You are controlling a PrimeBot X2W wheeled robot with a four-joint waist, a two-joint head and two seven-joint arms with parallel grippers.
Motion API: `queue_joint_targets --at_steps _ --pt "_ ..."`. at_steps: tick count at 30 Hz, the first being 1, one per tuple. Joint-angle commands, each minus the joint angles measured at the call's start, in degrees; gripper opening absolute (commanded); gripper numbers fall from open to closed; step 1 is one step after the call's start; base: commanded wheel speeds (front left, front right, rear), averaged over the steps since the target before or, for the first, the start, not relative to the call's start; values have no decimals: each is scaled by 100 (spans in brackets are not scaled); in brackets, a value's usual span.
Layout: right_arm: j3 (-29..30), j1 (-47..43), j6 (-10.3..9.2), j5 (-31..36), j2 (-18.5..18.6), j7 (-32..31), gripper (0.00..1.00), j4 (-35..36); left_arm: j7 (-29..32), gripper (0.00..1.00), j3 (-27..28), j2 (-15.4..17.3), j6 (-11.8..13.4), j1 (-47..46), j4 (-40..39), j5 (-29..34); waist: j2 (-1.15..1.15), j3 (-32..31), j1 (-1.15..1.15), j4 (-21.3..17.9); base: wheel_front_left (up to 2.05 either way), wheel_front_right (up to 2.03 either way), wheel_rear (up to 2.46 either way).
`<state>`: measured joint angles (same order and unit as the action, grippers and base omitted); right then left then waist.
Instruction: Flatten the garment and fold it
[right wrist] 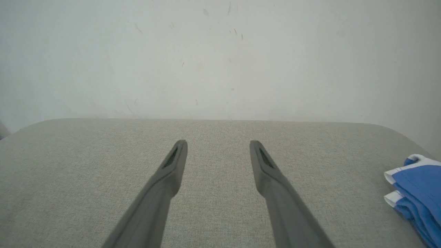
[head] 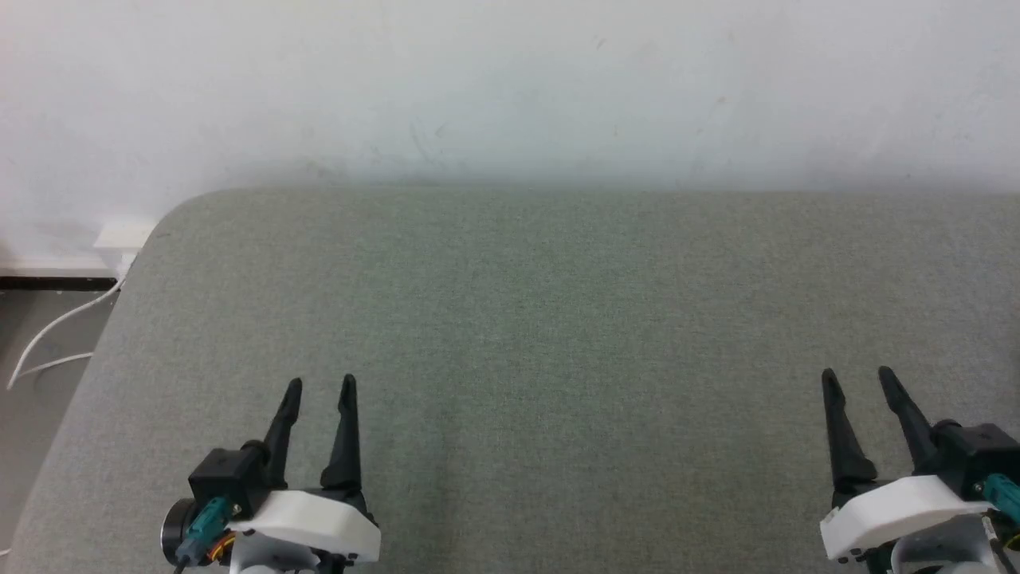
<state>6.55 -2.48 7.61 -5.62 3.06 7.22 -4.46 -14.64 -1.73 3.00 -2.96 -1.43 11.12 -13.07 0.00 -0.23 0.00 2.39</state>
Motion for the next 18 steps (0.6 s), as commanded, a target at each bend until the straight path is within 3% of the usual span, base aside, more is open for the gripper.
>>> queue_joint_targets --at_steps 1,18 --pt "0 0 0 0 1 -2 0 1 0 0 1 0 0 0 0 0 0 0 0 0 0 0 0" --pt "-22 11 -1 24 3 -44 0 19 65 0 8 1 13 5 -49 57 0 3 0 -13 0 0 0"
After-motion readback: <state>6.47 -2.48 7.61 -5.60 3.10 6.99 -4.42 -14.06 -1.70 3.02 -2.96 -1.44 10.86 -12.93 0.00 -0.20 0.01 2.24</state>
